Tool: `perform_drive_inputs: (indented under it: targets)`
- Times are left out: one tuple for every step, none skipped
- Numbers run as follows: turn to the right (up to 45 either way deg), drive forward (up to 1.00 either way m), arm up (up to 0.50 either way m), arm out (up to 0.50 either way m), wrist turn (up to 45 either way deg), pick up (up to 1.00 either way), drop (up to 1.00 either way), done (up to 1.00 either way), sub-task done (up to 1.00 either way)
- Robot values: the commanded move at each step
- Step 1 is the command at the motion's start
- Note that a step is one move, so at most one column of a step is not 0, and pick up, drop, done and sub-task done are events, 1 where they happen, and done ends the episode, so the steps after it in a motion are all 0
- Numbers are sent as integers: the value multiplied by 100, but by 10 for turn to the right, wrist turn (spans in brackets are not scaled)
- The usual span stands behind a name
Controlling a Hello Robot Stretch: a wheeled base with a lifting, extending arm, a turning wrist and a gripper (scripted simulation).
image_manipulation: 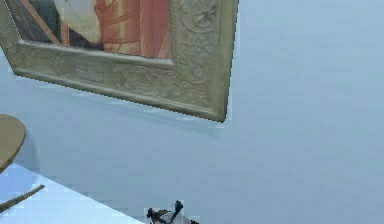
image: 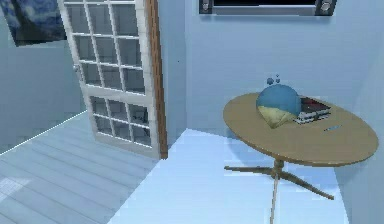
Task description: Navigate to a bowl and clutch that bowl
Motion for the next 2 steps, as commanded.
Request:
perform_drive_inputs:
  targets:
    - [0,0,-30,0,0,0,0,0,0]
    - [0,0,0,0,0,100,0,0,0]
